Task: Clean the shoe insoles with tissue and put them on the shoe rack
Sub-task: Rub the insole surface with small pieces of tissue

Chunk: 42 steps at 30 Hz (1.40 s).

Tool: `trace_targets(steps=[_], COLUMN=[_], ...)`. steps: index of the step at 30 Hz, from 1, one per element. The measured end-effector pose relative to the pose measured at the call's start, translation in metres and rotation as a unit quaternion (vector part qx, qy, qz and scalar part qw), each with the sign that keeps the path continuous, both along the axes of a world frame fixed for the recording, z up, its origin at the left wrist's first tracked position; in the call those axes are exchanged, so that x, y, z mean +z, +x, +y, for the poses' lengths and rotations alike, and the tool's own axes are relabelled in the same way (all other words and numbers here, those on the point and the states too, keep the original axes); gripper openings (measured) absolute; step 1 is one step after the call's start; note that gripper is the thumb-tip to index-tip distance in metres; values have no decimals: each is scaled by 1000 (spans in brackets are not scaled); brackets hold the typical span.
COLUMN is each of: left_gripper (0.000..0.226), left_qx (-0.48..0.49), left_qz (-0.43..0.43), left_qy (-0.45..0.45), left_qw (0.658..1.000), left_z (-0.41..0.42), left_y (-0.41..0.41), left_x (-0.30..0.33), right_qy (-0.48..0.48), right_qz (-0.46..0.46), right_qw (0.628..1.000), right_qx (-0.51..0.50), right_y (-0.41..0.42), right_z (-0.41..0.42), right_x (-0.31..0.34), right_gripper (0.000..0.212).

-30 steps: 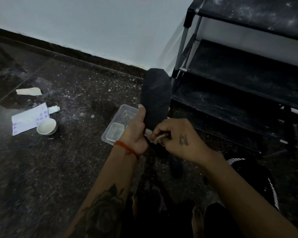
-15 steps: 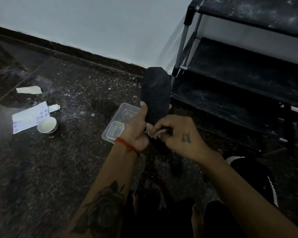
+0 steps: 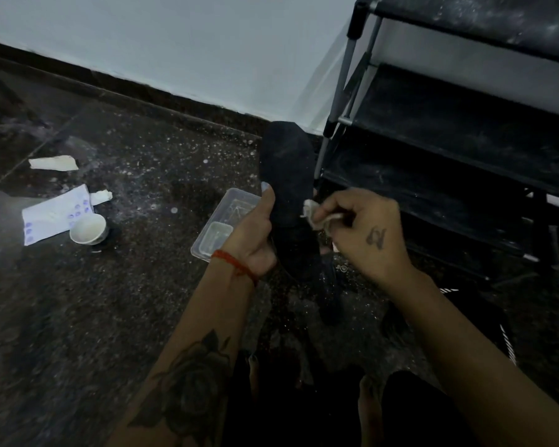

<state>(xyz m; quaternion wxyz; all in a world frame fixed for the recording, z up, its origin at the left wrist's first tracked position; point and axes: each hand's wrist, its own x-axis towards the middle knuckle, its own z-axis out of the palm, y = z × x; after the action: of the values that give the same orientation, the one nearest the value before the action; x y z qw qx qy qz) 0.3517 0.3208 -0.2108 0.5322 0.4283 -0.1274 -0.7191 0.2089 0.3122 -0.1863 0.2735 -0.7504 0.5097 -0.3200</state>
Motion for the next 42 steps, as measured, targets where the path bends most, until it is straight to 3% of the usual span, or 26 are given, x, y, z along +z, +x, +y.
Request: trace_targets(steps=[3, 5, 10, 13, 15, 18, 23, 30, 32, 36, 39, 42], left_gripper=[73, 75, 72, 62, 56, 53, 54, 71, 72, 72, 72, 71], left_qx=[5, 2, 0, -10, -20, -21, -7, -35, -42, -41, -47, -52], left_qz=[-21, -32, -2, 5, 4, 5, -7, 54, 66, 76, 60, 45], left_qy=[6, 6, 0, 9, 8, 2, 4, 1, 3, 4, 5, 8], left_qw=[1000, 999, 1000, 1000, 1000, 1000, 1000, 998, 997, 996, 997, 998], left_z=[0, 0, -1, -1, 1, 1, -1, 2, 4, 3, 3, 3], left_y=[-1, -1, -1, 0, 0, 0, 1, -6, -7, -4, -1, -1], left_x=[-2, -4, -5, -1, 2, 1, -2, 4, 7, 7, 4, 5], right_qy=[8, 5, -26, -53, -51, 30, 153, 130, 106, -54, -65, -69], right_qz=[54, 97, 174, 203, 126, -28, -61, -117, -80, 44, 74, 151], right_qw=[989, 980, 975, 976, 991, 998, 986, 983, 990, 998, 990, 983], right_qx=[137, 172, 139, 50, -11, -38, -1, -59, -57, 4, 99, 78], right_y=[14, 17, 7, -4, -7, 2, 14, 19, 21, 26, 26, 20], right_z=[11, 13, 4, -2, -5, 0, 8, 0, 0, 8, 15, 10], right_x=[-9, -12, -16, -17, -12, -2, -5, -11, -13, -13, -13, -17], right_gripper=[24, 27, 26, 9, 9, 25, 13, 21, 24, 26, 28, 27])
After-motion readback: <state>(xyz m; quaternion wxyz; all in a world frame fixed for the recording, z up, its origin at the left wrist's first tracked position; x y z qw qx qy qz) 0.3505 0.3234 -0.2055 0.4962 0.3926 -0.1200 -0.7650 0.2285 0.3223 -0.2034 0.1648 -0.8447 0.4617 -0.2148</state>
